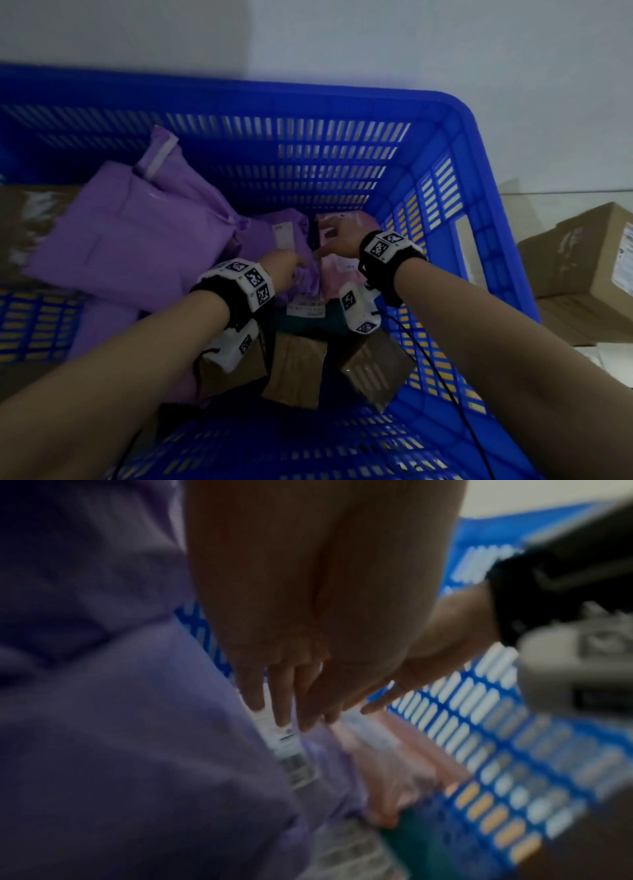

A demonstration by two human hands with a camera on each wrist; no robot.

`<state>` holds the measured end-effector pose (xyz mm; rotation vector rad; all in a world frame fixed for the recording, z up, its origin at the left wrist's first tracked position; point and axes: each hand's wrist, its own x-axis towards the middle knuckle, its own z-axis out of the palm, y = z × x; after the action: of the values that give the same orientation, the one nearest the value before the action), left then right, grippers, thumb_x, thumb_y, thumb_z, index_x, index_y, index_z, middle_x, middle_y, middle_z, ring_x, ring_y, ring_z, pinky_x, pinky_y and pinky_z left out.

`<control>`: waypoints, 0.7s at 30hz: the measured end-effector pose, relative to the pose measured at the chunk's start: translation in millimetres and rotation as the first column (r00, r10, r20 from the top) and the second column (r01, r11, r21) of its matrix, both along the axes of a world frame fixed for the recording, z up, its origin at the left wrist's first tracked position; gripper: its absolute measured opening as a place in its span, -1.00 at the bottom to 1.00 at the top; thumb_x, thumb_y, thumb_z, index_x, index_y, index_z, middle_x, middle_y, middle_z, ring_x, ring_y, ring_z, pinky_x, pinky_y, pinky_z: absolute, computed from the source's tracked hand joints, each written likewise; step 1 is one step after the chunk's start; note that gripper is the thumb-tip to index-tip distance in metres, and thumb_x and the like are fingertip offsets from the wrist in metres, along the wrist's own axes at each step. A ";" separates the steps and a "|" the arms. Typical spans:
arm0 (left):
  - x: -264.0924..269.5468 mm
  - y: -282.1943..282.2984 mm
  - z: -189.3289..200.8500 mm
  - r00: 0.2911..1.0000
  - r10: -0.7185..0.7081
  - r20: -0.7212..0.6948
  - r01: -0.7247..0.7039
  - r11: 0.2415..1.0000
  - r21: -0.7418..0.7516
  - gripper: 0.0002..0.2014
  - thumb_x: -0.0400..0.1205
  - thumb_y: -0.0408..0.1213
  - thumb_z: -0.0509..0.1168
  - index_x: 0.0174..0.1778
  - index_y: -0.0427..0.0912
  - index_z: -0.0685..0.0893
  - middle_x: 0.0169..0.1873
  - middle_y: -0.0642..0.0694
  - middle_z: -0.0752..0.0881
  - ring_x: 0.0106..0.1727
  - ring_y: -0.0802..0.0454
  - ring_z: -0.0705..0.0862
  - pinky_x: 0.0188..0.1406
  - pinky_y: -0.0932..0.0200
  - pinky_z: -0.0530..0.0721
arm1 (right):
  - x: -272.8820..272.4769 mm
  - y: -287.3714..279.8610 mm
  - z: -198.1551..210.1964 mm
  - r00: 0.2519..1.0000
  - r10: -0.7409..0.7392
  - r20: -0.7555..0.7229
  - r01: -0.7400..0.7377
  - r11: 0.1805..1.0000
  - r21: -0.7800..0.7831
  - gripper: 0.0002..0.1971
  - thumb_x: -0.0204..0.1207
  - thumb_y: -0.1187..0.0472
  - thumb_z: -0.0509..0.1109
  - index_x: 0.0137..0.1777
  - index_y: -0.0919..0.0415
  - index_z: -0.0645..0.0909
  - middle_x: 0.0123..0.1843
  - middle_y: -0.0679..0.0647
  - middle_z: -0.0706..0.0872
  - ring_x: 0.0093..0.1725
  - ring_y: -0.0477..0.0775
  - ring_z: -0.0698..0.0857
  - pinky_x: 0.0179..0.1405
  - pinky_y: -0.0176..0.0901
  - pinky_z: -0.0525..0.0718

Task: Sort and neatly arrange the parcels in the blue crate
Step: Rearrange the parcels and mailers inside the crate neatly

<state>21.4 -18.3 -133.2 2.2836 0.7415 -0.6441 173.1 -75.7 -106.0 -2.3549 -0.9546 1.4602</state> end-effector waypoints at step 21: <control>-28.4 -3.7 20.8 0.868 -0.359 -0.344 0.464 0.833 0.301 -0.69 0.65 -0.41 0.09 0.27 -0.21 0.60 0.27 -0.18 0.66 0.31 -0.09 0.60 0.61 -0.10 0.11 | -27.0 38.6 -23.1 0.992 0.122 0.041 -0.120 0.991 -0.055 -0.58 0.44 0.17 0.53 0.17 0.49 0.63 0.12 0.31 0.71 0.10 0.24 0.70 0.10 0.02 0.70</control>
<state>-7.0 -21.9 -112.4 2.7845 0.5177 -1.1237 146.1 -37.1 -129.1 -2.4136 -1.1012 1.4999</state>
